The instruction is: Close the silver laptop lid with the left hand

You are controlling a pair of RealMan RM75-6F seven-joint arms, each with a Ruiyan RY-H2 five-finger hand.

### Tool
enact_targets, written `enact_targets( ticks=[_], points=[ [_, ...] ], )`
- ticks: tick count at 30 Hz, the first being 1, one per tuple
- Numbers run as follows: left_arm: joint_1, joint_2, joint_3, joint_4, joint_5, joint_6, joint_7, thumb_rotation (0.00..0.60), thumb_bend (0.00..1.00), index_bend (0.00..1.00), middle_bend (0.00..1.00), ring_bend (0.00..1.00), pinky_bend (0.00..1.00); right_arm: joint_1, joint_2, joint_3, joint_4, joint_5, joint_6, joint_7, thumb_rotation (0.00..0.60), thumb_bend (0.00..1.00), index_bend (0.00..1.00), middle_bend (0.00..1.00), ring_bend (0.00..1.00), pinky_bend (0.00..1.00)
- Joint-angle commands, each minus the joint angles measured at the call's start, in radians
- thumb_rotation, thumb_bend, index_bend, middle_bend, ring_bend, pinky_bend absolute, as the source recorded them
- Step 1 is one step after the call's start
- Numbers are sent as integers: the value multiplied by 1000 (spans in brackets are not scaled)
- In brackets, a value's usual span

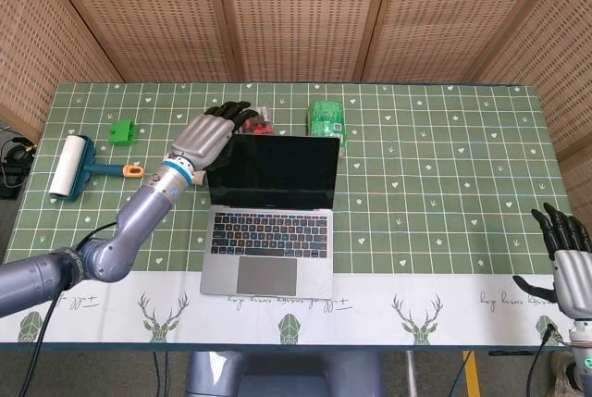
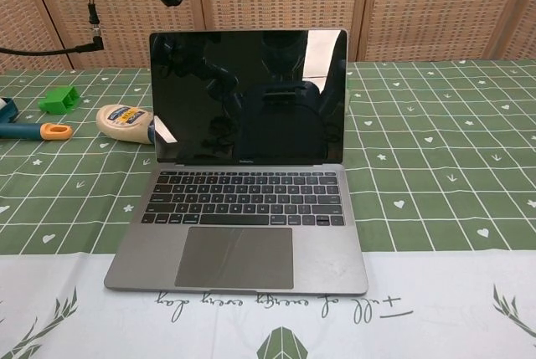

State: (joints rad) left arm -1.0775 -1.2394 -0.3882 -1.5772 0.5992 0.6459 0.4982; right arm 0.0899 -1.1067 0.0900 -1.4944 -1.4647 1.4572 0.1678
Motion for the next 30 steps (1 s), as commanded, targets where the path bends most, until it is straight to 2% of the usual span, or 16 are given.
enact_targets(
  ticks=[1, 7, 17, 22, 30],
  points=[
    [-110, -25, 48, 64, -124, -35, 52, 600, 1000, 107, 0, 23, 148, -1, 2, 1, 3, 1, -1, 8, 600, 15, 0, 0, 0, 0],
    [-218, -57, 113, 119, -262, -28, 89, 600, 1000, 157, 16, 72, 179, 0, 5, 1, 5, -1, -3, 19, 600, 16, 0, 0, 0, 0],
    [-301, -108, 203, 199, -378, -34, 101, 600, 1000, 181, 42, 90, 186, 1, 9, 4, 11, 6, -9, 34, 600, 15, 0, 0, 0, 0],
    [-323, -125, 223, 223, -400, -43, 91, 600, 1000, 220, 88, 131, 218, 1, 8, 4, 12, 8, -11, 33, 600, 16, 0, 0, 0, 0],
    [-330, -128, 226, 223, -377, -33, 47, 600, 1000, 364, 260, 267, 300, 3, 5, 4, 14, 8, -15, 29, 600, 16, 0, 0, 0, 0]
  ],
)
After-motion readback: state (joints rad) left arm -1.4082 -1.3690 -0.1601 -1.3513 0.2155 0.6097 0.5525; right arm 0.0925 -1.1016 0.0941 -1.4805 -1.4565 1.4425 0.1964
